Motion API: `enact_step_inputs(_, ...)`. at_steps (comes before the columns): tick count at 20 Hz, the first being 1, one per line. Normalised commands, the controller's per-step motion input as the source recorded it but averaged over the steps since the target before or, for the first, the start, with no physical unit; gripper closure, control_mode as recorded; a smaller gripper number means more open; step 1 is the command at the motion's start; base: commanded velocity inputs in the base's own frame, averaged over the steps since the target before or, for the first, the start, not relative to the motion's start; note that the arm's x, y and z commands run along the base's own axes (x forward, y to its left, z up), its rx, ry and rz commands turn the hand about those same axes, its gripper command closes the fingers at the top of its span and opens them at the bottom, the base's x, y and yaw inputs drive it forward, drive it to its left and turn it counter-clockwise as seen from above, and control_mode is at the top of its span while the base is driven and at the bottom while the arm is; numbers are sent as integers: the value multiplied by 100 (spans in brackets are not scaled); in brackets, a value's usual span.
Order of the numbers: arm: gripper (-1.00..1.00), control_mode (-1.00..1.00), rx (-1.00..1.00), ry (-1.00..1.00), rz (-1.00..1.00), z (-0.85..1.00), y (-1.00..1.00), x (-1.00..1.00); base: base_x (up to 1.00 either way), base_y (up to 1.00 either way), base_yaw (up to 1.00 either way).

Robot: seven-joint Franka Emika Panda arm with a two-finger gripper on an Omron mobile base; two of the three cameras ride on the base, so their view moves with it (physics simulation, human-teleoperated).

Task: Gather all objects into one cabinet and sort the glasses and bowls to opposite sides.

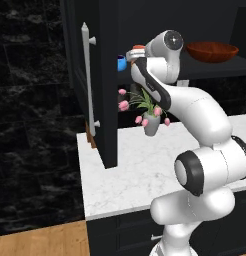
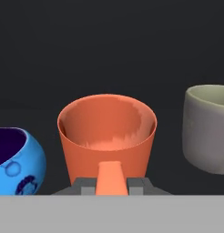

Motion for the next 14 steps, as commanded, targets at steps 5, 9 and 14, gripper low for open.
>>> enact_step_inputs(5,-100,-100,0,0,0,-3,0,0,0,0,0)
enact_step_inputs(9,-100,-100,0,0,0,0,0,0,0,0,0)
enact_step_inputs(14,-100,-100,0,0,0,0,0,0,0,0,0)
